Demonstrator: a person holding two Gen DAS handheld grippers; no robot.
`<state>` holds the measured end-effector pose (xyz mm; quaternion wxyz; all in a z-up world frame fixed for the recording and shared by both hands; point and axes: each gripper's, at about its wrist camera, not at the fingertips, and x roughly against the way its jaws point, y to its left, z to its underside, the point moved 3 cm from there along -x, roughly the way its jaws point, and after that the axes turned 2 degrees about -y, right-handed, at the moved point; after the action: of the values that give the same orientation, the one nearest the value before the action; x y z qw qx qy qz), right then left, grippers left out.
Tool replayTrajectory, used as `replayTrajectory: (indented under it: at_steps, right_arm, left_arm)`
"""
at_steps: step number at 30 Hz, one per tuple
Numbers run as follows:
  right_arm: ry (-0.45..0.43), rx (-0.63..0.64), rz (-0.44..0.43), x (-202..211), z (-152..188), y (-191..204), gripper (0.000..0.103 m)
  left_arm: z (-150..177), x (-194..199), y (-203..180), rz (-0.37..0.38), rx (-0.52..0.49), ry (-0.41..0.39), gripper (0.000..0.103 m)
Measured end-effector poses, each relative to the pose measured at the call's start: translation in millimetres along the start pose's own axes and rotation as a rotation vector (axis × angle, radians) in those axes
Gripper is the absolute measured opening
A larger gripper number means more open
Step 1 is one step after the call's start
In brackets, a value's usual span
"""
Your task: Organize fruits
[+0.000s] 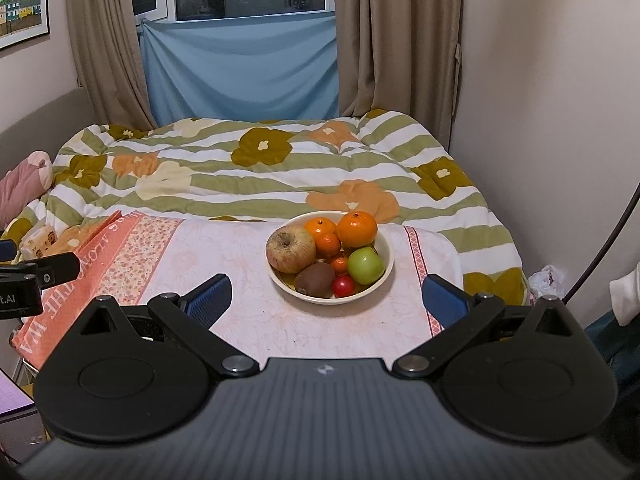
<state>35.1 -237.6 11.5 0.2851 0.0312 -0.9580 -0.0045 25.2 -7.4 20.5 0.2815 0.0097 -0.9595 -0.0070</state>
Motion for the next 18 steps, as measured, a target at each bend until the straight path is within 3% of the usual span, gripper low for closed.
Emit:
replayTrajectory:
  at_steps: [18]
  right_arm:
    - [0.017,-0.010,0.004,0.9,-3.3,-5.7,0.103]
  left_arm:
    - [-1.1,-0.3,-2.2,0.006,-0.007,-0.003,0.103]
